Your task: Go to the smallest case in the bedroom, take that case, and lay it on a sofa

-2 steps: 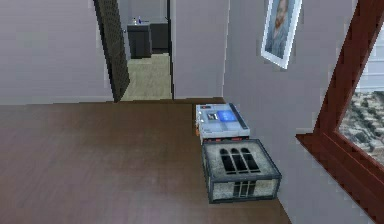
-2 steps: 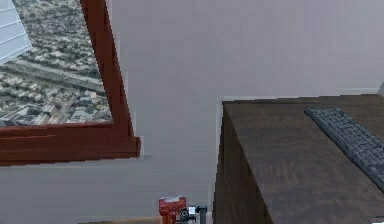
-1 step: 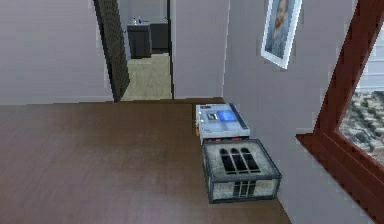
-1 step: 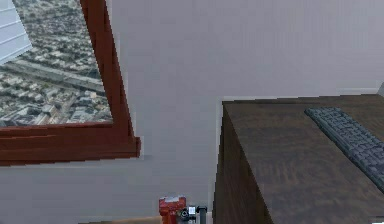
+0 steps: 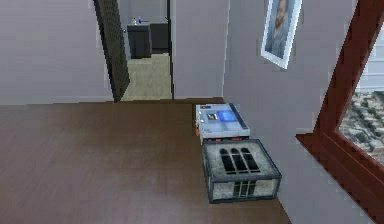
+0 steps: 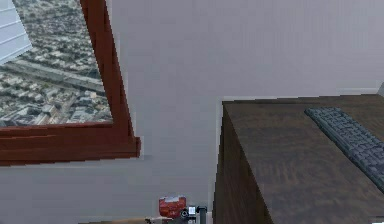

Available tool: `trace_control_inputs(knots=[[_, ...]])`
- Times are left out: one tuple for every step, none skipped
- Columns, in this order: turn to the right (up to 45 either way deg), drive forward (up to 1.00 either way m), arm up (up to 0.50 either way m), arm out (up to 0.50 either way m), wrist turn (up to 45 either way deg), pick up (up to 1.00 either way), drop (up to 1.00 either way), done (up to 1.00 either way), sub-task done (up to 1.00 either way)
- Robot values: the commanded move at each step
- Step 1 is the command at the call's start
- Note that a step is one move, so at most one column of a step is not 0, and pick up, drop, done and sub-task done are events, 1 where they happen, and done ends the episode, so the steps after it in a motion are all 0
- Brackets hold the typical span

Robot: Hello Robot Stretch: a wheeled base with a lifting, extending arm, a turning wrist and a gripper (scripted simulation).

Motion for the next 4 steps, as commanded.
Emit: trace_control_inputs(knots=[[0.0, 0.00, 0.00, 0.00, 45.0, 0.00, 0.00, 0.00, 0.00], [0.0, 0.00, 0.00, 0.00, 21.0, 0.00, 0.00, 0.00, 0.00], [0.0, 0.00, 0.00, 0.00, 0.0, 1.00, 0.00, 0.00, 0.00], [0.0, 0.00, 0.10, 0.00, 0.0, 0.00, 0.00, 0.00, 0.00]])
